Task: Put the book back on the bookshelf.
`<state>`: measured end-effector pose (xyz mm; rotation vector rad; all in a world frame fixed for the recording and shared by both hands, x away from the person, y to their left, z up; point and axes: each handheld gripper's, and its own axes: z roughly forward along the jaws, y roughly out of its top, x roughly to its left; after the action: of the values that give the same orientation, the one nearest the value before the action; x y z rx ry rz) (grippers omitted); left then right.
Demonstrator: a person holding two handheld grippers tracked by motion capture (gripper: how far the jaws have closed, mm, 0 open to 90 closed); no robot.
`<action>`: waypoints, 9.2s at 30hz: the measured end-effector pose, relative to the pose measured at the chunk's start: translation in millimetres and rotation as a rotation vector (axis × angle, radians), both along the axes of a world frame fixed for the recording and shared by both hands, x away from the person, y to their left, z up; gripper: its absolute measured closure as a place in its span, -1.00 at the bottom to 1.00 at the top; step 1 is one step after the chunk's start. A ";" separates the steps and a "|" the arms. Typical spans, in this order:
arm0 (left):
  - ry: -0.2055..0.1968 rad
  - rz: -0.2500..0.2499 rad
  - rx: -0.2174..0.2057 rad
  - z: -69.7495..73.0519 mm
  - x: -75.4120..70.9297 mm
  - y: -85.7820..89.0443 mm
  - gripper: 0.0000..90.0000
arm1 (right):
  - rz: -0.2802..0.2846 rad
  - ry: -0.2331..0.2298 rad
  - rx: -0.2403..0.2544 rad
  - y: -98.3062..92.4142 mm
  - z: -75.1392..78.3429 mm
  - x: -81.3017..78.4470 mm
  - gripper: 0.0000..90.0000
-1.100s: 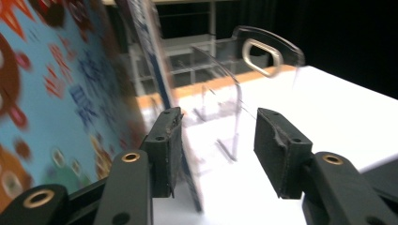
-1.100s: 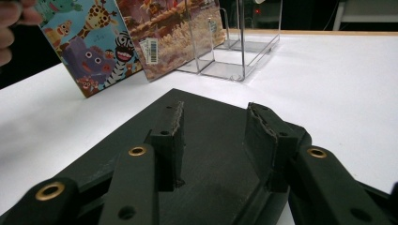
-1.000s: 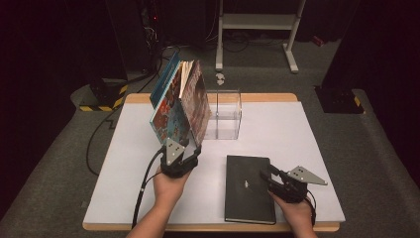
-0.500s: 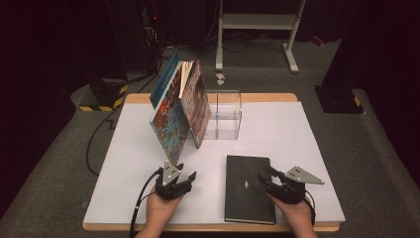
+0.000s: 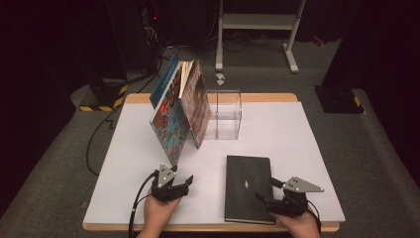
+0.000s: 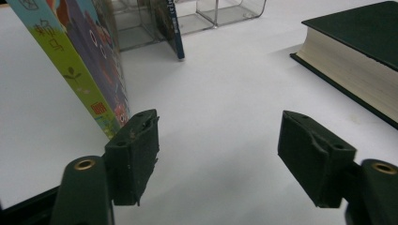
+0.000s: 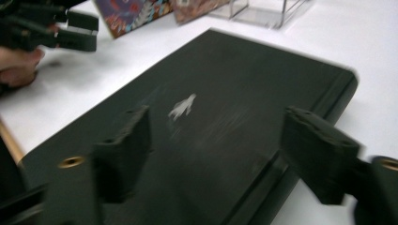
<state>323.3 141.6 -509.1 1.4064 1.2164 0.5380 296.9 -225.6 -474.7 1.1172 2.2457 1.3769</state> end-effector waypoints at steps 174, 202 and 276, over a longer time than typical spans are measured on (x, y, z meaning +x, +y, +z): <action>0.199 -0.229 -0.155 27.3 57.8 -69.8 -0.30 | 0.073 0.140 0.040 38.0 -18.5 43.5 -0.51; 0.042 -0.260 -0.213 36.2 26.0 -62.9 0.15 | 0.070 0.147 0.045 29.3 -15.6 49.3 -0.50; -0.153 -0.368 -0.110 53.3 20.3 -62.5 0.27 | 0.110 0.346 0.257 35.2 -23.5 96.3 -0.82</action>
<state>343.6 79.1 -455.8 1.4248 0.8270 0.3106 393.2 -190.4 -498.2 1.4302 2.4461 1.6644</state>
